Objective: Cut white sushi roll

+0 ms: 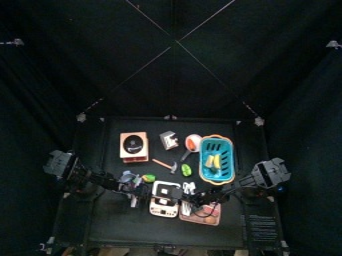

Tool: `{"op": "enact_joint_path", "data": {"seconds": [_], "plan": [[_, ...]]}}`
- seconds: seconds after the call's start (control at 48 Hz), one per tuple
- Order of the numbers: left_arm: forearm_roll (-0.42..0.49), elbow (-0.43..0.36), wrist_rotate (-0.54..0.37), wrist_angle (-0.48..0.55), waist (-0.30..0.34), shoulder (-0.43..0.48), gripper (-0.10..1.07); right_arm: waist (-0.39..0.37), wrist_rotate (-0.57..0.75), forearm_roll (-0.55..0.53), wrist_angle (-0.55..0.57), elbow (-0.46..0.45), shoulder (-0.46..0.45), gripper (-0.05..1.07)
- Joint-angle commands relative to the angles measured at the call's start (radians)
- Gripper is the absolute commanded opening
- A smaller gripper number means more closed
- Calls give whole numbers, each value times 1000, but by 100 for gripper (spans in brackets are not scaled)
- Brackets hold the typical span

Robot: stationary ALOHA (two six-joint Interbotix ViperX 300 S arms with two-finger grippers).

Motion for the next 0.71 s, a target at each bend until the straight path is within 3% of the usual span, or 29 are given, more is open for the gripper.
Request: {"op": "enact_joint_path", "data": {"seconds": [0.0,0.25,0.688], "plan": [[-9,-11,3,-5,5,-43,34,3,-2,-9,11,-26,-44,28],[-15,3,5,-5,5,-110,34,-2,0,-29,29,-26,-78,28],[-21,6,3,-5,5,-115,34,0,2,-40,28,-26,-81,28]]}}
